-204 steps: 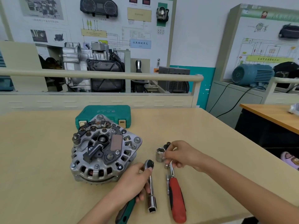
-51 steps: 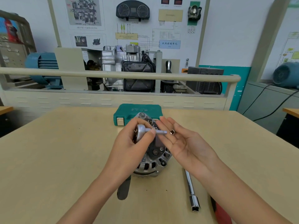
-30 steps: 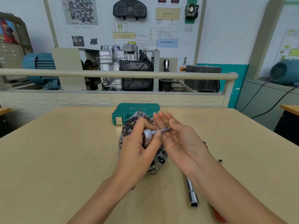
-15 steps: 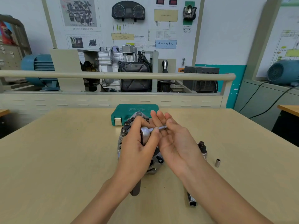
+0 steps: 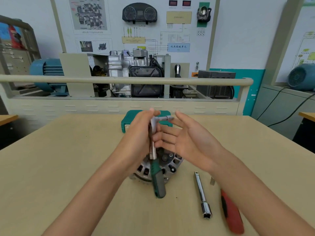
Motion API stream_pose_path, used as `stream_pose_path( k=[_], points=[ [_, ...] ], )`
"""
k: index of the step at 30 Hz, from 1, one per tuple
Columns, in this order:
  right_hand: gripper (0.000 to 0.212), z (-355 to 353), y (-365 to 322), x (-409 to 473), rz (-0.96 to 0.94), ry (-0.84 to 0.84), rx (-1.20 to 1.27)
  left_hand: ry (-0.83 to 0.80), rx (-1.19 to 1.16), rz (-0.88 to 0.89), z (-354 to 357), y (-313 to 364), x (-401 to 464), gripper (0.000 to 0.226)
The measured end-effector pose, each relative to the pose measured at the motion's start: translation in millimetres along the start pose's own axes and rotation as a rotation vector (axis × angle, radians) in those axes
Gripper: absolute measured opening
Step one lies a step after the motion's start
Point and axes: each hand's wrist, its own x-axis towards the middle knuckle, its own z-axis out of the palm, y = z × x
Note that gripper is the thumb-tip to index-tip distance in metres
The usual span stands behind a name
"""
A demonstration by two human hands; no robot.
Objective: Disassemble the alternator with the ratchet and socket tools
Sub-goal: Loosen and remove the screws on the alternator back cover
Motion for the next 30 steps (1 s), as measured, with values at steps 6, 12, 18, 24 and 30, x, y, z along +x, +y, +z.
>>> stream_pose_path(
  k=[6, 12, 18, 24, 30],
  points=[
    [0.032, 3, -19, 3, 0.098, -0.033, -0.648, -0.271, -0.078, -0.218, 4, 27, 14, 0.041],
    [0.028, -12, -31, 18, -0.191, 0.218, -1.122, -0.263, 0.426, -0.146, -18, 30, 24, 0.048],
    [0.037, -20, -46, 22, -0.558, 0.187, -1.461, -0.016, 0.592, 0.257, -60, 17, 22, 0.023],
    [0.031, -3, -35, 26, -0.503, 0.035, -1.769, -0.124, 0.863, 0.257, -82, -9, 16, 0.027],
    [0.031, -4, -43, 38, -0.567, 0.17, -1.88, -0.112, 0.743, 0.263, -87, -18, 14, 0.03]
  ],
)
